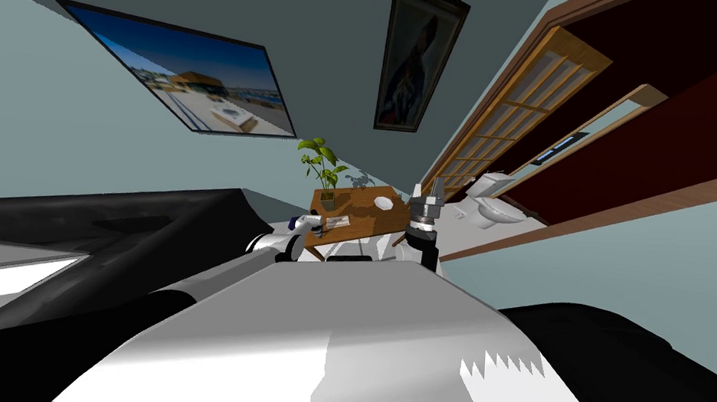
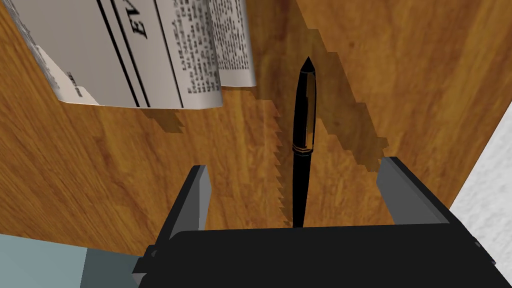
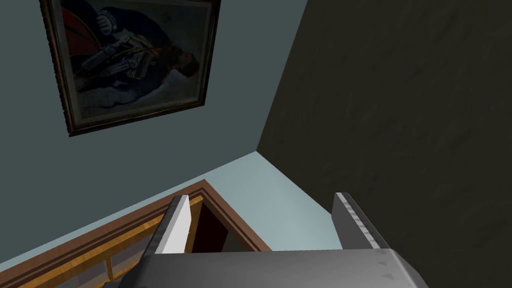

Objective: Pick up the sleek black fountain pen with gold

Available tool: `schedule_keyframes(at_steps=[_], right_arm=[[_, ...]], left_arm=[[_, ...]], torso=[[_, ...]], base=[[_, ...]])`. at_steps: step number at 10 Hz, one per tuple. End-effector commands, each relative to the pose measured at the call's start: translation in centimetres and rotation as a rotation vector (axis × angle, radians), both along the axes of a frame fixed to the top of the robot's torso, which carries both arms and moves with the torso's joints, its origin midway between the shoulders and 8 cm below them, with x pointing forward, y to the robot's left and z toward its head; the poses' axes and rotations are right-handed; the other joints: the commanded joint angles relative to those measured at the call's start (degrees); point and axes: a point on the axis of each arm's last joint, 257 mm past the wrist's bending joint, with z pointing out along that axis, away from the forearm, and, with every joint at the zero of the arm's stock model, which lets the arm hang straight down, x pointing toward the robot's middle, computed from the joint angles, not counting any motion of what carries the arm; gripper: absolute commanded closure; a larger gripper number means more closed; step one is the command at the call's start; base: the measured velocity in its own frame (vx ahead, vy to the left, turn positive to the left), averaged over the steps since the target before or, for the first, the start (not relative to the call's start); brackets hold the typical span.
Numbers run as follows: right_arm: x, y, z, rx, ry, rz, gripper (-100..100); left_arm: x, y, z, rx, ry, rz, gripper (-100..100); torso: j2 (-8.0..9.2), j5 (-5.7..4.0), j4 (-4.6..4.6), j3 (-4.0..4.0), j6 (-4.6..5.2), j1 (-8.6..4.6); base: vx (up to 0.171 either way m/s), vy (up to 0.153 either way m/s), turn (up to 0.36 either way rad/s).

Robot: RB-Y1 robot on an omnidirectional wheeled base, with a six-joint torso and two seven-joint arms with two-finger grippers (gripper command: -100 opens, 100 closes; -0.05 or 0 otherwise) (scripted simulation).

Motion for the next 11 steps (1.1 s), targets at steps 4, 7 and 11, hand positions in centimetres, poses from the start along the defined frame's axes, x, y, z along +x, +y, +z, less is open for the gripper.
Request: schedule_keyframes(at_steps=[4, 7, 11], right_arm=[[0.0, 0.0, 0.0, 0.0, 0.0, 0.0, 0], [0.0, 0.0, 0.0, 0.0, 0.0, 0.0, 0], [0.0, 0.0, 0.0, 0.0, 0.0, 0.0, 0]], left_arm=[[-0.2, 0.0, -0.1, -0.001, 0.002, 0.0, 100], [0.0, 0.0, -0.1, 0.0, -0.001, 0.0, 0], [1.9, -0.1, 2.2, 0.001, -0.002, 0.001, 100]], torso=[[0.15, 0.02, 0.07, 0.1, 0.05, 0.04], [0.12, 0.03, 0.02, 0.06, 0.03, 0.06], [0.37, 0.02, 0.08, 0.2, 0.02, 0.04]], base=[[0.009, 0.0, 0.0], [0.0, 0.0, 0.0], [-0.054, 0.001, -0.001]])
